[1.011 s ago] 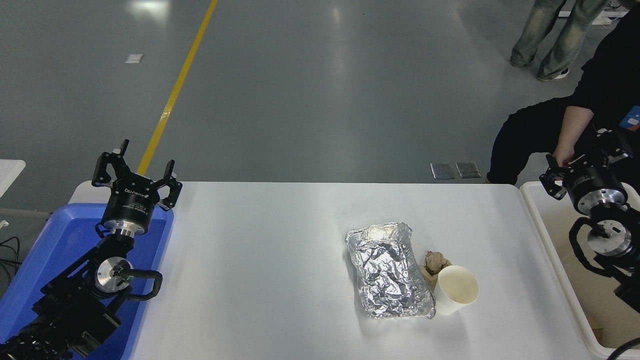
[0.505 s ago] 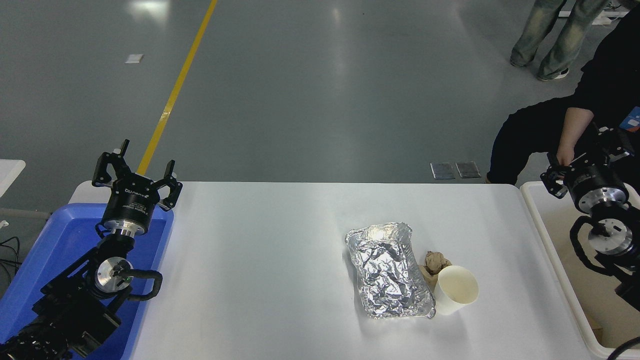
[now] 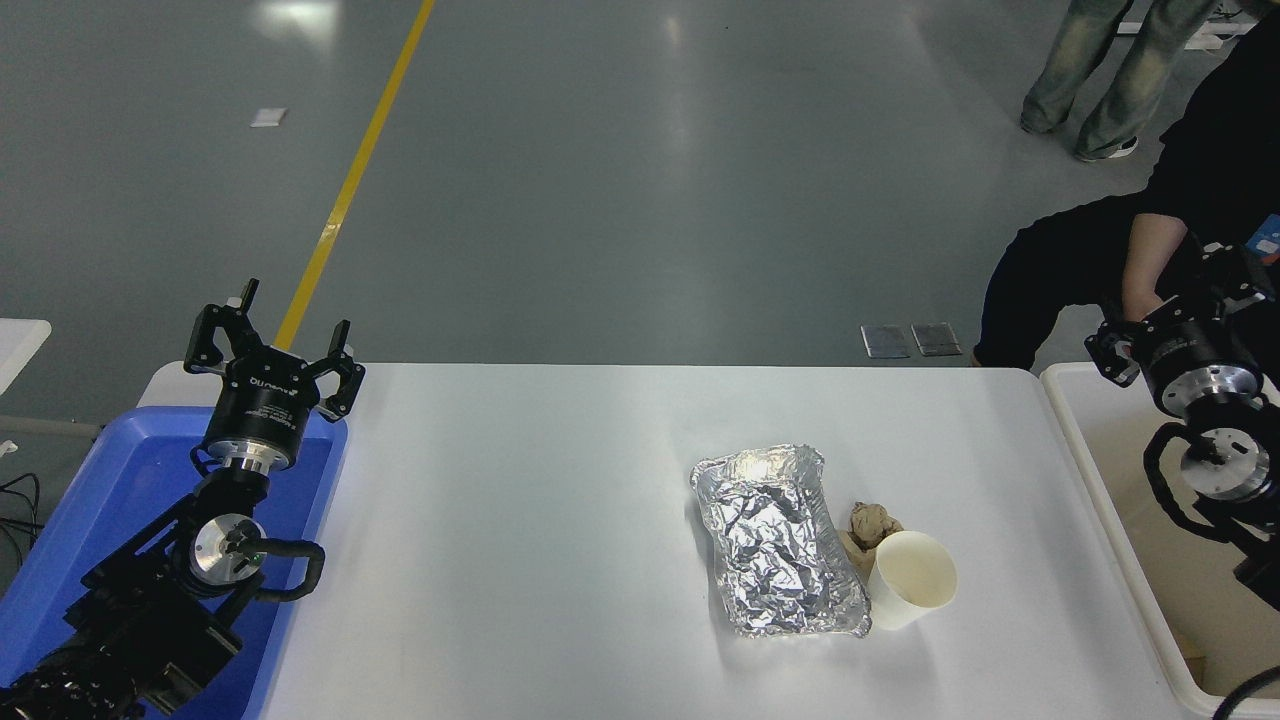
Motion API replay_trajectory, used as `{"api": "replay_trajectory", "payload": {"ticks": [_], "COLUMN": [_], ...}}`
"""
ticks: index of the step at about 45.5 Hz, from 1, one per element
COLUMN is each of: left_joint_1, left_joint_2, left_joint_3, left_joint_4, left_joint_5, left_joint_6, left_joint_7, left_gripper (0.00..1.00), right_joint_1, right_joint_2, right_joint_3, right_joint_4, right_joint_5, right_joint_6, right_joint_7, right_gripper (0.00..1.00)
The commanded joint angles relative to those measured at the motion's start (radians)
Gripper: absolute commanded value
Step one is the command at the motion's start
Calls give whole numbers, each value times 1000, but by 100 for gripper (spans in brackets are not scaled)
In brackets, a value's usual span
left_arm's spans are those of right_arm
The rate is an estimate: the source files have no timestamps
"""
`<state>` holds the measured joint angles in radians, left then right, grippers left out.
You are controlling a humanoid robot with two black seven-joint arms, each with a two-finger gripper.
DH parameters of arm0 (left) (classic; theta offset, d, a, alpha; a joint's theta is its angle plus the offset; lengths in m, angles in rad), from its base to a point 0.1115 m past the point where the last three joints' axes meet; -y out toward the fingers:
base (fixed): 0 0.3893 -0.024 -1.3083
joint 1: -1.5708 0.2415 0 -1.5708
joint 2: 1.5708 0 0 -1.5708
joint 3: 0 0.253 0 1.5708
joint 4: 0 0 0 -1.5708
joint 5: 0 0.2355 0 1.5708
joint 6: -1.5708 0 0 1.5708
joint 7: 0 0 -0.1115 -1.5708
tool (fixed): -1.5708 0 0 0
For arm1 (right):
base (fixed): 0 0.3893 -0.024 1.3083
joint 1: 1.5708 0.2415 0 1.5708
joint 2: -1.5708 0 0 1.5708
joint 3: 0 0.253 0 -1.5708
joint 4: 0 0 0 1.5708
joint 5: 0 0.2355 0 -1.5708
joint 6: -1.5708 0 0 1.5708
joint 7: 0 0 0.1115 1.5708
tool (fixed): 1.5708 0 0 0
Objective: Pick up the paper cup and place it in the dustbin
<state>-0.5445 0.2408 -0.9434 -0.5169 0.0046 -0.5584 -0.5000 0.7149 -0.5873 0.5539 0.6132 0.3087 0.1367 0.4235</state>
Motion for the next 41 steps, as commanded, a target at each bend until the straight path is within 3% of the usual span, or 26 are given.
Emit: {"api": "replay_trajectory", "payload": {"ticks": [1,27,41], "left_joint_1": [0,0,0], "left_joint_2": [0,0,0], "left_joint_3": [0,0,0], "left_joint_4": [0,0,-2], "left_joint_5": [0,0,0], "left_joint_6": [0,0,-2], "left_joint_7": [0,0,1], "left_gripper": [98,98,98], "right_joint_1": [43,572,885], "right_joint_2": [-54,-111,-39], "right_joint_3": [-31,-1064,-1612], "right_joint_4": [-1,29,143], "right_joint_5": [-3,-3,-33], "right_joint_6": [6,12,132], "right_joint_7": [-5,-6,-6], "right_gripper": [100,100,100]}}
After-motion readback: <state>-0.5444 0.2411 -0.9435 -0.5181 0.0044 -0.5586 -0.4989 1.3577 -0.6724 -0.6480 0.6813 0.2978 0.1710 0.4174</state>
